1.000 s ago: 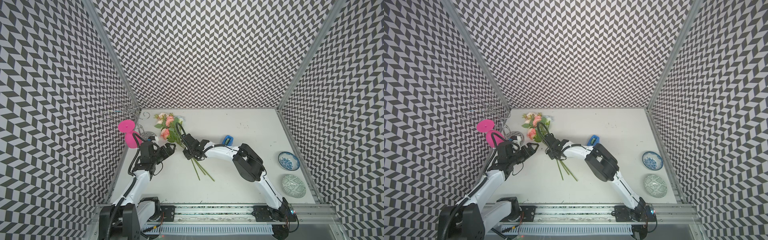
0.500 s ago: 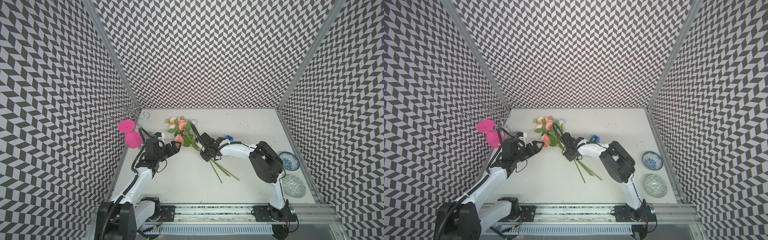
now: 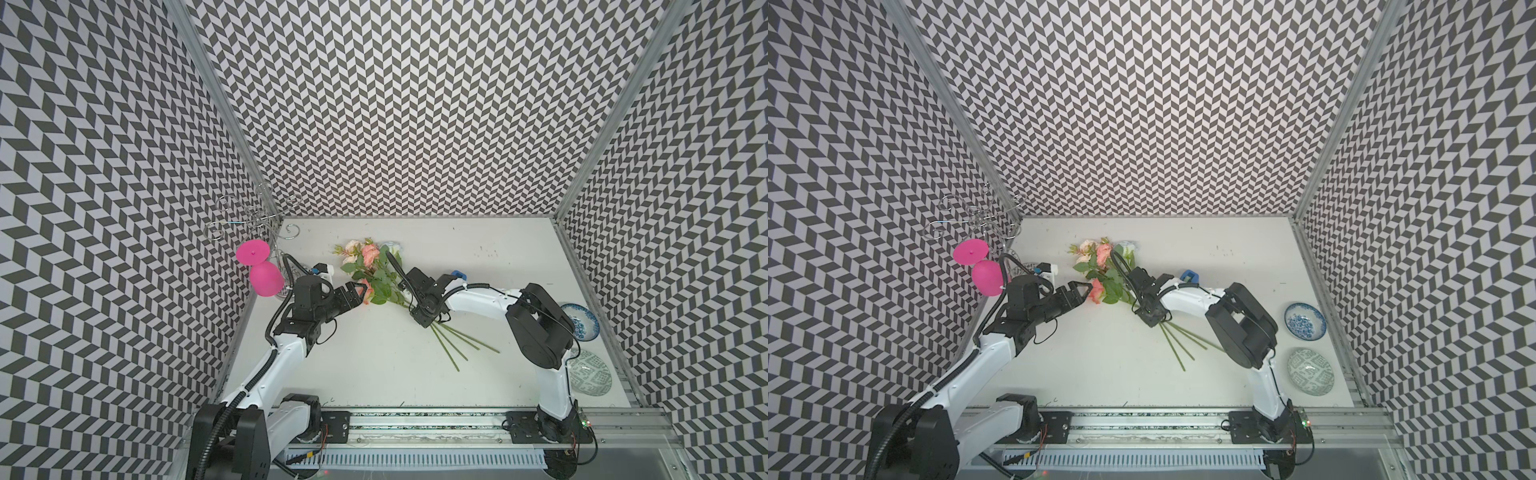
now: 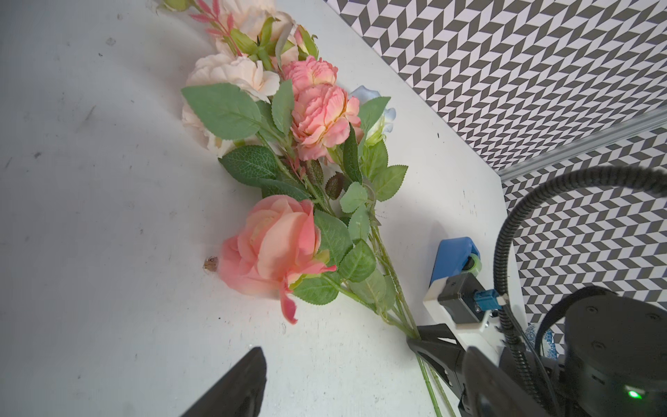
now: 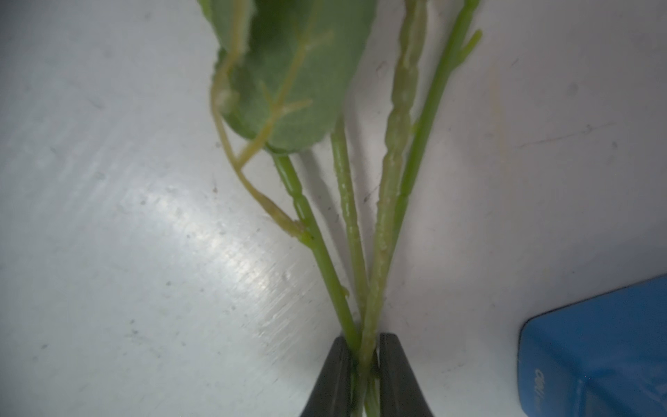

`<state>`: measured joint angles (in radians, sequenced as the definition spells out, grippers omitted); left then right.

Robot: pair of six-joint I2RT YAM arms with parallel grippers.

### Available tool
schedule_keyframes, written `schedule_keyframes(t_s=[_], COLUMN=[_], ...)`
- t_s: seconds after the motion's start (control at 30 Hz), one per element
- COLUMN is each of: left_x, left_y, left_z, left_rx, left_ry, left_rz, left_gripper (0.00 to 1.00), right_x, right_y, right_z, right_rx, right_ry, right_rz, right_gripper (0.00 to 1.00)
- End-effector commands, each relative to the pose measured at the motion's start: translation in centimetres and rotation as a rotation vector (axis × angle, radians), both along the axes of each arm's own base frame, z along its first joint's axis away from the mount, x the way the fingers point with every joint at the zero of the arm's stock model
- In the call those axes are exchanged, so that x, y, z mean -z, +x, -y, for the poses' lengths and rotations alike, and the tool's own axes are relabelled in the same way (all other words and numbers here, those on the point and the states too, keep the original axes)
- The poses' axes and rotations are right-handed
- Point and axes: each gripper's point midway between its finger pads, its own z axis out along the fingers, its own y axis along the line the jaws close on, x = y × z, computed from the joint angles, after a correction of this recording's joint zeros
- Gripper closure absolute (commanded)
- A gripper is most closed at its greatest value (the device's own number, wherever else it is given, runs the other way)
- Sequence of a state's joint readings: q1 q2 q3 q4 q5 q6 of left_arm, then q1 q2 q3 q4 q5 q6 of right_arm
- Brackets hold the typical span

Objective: Wrap bouquets with tape
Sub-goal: Gather the flowers at the center of the board.

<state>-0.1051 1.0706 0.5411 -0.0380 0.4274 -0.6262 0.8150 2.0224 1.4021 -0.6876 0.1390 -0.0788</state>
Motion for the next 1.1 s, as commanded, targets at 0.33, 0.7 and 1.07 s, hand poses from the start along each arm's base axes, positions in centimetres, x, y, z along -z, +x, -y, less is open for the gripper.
schedule_keyframes(t_s=[0.33,0.7,1.07], left_x=[-3.2,-3.4,-3.6], left_y=[0.3,0.3,0.1], left_z=[1.7,2.2,2.0], left_rx=[0.048,0.062,0.05], left_ry=[-0.038,-0.035,-0.042], left_rz=[0.087,0.089,0.094], left_gripper=[0.14,0.14,0.14], right_x=[2.3,0.9,2.8], right_y=[-3.5,-1.7,-1.2], right_z=[6.4,4.1,4.0], right_rx=[-0.024,-0.033,-0.024], right_ry=[-0.176,-0.06,-0.063], right_rz=[-0.105,-0.082,-0.11], right_gripper=[0.95,0.73,0.75])
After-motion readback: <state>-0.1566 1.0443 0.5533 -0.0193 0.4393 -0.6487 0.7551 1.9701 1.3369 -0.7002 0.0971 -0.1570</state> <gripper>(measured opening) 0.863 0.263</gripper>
